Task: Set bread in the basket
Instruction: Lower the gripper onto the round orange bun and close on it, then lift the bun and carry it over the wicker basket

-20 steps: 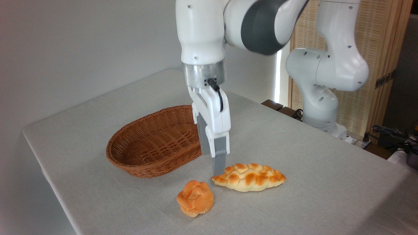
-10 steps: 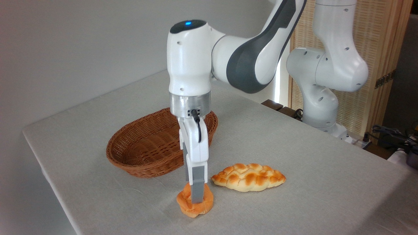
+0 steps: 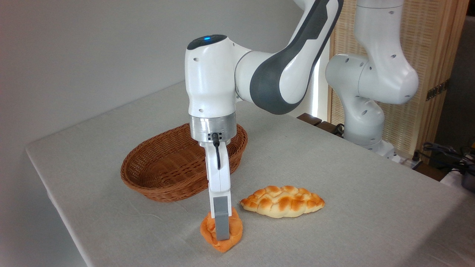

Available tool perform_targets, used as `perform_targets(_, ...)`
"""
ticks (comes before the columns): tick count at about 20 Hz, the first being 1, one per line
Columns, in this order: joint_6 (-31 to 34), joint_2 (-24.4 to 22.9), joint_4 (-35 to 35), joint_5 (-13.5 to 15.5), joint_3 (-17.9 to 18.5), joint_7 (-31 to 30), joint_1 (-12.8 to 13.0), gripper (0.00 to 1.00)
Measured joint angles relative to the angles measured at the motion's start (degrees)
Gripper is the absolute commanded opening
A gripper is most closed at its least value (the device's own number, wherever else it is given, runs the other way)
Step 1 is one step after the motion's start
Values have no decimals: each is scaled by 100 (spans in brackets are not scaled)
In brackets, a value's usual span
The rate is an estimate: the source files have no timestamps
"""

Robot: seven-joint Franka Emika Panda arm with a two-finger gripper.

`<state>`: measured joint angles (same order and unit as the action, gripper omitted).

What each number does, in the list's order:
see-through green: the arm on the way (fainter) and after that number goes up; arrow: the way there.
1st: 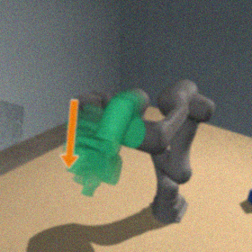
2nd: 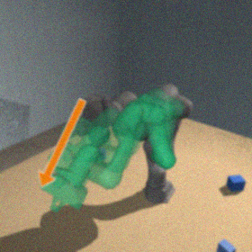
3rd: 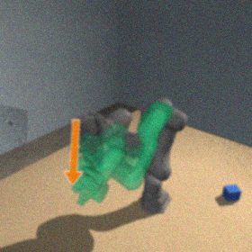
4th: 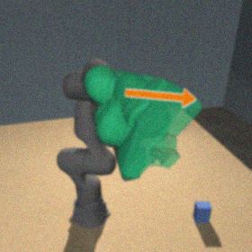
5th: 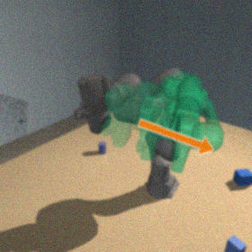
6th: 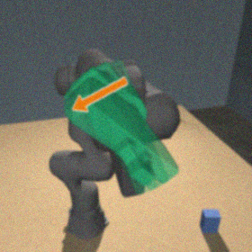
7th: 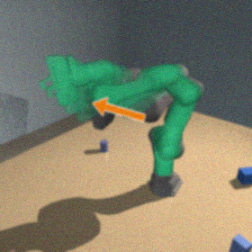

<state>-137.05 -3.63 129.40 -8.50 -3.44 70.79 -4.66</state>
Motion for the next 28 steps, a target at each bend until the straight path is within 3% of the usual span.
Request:
perform_targets(12, 0, -1, -19, 0, 0, -1, 1, 38)
perform_targets(15, 14, -6, -118, 189, -3, -74, 2, 38)
perform_targets(17, 282, -31, -339, 364, -9, -88, 5, 38)
perform_targets(20, 1386, -119, -999, 653, -138, -205, 8, 38)
perform_targets(23, 2363, -190, -1696, 798, -475, -845, 22, 38)
perform_targets(28, 2896, -170, -2138, 828, -1264, -3209, 52, 41)
